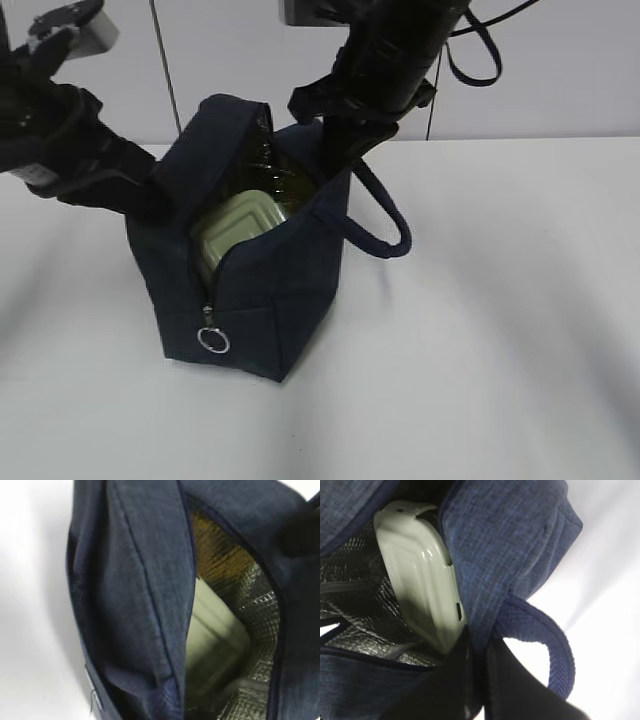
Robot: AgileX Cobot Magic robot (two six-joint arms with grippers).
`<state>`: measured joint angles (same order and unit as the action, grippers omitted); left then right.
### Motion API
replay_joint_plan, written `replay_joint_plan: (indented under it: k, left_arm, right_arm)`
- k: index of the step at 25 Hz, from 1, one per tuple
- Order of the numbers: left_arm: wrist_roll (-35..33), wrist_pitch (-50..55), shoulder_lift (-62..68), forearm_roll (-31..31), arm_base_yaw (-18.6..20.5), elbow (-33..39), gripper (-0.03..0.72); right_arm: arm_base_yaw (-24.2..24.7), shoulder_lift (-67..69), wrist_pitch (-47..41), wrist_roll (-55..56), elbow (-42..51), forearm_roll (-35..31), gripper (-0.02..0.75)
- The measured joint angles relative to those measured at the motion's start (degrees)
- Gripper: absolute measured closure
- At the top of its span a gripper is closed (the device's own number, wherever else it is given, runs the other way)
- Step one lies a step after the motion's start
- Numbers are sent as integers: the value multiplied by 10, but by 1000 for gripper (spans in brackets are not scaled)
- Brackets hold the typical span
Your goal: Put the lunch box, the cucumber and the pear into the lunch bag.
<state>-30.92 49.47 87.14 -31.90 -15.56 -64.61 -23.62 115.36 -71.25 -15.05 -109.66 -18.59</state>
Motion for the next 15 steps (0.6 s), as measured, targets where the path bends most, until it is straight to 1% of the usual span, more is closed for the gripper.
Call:
replay_joint_plan:
  k: [3,6,8,11,13,15]
  left_arm:
    - [4,-11,22,-4,-22,-11,705]
    - [8,-12,36,-8,-39,-23,705]
    - [8,-13,43,-11,-44,-28,705]
    - [9,-14,47,-14,-46,-30,699]
    - [9,-14,48,-14,-46,-30,665]
    - [9,-12,48,-14,-46,-30,599]
  right_arm:
    - [23,-23,4,-11,58,-1,731]
    - [38,-47,31,-38,130,-20,731]
    - [42,-62,60,-52,172,-27,731]
    - [42,-70,81,-58,193,-35,724]
    - [42,-70,90,-72,196,-48,676]
    - [42,-75,101,-92,196,-76,561]
